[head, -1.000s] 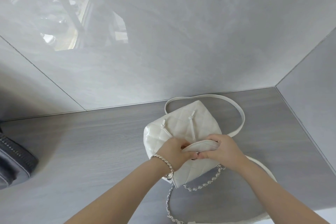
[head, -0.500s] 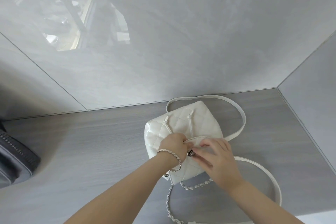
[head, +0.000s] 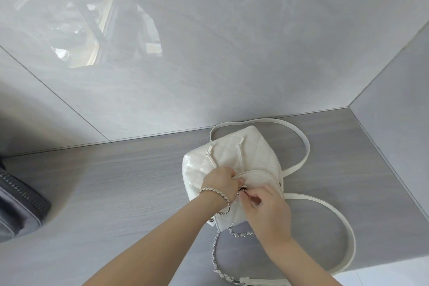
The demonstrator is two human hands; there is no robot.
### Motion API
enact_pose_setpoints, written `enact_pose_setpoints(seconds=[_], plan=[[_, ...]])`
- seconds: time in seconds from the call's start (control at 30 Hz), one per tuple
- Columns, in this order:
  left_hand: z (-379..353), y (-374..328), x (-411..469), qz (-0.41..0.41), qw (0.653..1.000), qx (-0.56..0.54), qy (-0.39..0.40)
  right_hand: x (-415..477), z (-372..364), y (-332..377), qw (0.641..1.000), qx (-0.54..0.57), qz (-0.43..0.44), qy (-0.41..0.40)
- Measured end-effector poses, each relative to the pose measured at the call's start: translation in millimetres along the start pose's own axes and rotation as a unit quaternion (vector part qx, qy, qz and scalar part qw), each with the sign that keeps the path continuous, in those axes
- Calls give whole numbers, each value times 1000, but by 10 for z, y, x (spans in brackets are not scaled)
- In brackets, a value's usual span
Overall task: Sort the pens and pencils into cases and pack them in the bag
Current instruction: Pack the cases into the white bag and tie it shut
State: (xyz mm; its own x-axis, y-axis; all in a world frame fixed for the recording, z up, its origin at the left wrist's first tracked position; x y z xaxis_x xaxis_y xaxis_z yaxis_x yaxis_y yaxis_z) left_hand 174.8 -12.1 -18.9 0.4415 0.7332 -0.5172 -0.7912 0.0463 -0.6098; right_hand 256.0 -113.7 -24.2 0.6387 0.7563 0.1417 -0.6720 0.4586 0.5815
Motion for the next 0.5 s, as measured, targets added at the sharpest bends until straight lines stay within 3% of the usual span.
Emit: enact_pose_setpoints(seconds=[0.1,0.27,0.3,0.37,0.43,0.5], plan=[[-21,47,-3,-5,1000,-20,-12,-48,-121,10,993,4,-85,86],[-30,97,-154,-119,983,-134,-30,-37,-43,38,981,25,-81,175],[0,138,-221,-151,972,-170,-51,-7,49,-5,982,56,-81,161],[143,315,-378,-186,946,-191,-185,90,303,-178,985,117,-105,76],[233,584,-435,-109,930,-222,-272,202,392,-377,978,134,-145,64],[165,822,-375,48,924,-316,-212,298,261,-538,952,160,-203,163]])
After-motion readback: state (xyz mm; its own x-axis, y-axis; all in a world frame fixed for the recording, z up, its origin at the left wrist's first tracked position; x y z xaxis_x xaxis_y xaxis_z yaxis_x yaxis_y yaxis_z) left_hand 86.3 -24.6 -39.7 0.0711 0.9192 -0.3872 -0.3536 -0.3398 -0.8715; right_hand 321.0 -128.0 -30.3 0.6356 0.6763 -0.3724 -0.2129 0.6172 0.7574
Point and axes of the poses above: each hand's wrist, its own x-axis towards the middle knuckle, its own z-axis out of the back of the hand, y = z × x, the point moved 6 cm from there along x, towards the middle knuckle, and after that the axes turned 10 degrees about -x, right-handed, at the moved point
